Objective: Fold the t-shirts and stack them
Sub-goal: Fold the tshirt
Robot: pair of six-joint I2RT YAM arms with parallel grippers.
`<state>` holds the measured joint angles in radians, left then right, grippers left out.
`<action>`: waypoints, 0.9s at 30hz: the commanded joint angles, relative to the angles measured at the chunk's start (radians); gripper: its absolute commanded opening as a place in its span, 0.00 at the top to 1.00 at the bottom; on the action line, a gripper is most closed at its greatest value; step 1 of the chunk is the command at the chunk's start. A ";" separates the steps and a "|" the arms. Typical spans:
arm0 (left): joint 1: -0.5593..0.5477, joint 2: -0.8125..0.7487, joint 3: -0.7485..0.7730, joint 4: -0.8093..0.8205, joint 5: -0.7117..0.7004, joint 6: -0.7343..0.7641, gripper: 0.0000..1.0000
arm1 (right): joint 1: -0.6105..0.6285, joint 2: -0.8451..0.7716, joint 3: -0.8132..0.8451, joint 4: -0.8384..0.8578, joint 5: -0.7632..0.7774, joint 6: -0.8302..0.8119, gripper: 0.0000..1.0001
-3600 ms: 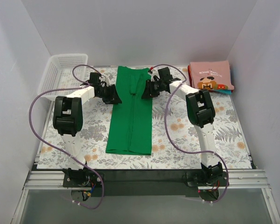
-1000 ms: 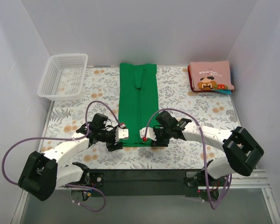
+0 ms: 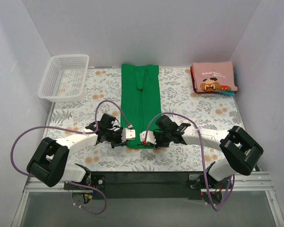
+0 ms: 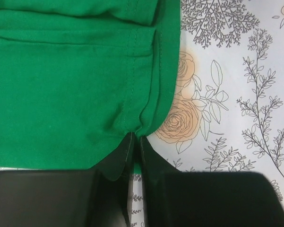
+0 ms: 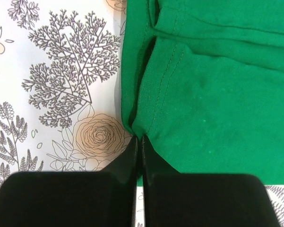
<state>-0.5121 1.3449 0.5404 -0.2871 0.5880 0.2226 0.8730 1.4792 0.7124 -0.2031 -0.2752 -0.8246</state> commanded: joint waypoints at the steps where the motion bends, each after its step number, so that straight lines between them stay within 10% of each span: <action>1: -0.003 -0.025 -0.002 -0.080 -0.060 -0.011 1.00 | 0.001 0.020 0.019 -0.130 0.074 0.033 0.99; 18: -0.019 -0.237 0.119 -0.344 0.070 -0.040 1.00 | 0.043 -0.192 0.097 -0.288 0.011 0.148 0.99; 27: 0.106 -0.035 0.302 -0.274 0.118 0.033 1.00 | -0.080 -0.061 0.252 -0.277 -0.010 0.001 0.99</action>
<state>-0.4397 1.2713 0.7742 -0.5968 0.6670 0.2157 0.8375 1.3731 0.8875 -0.4797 -0.2672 -0.7612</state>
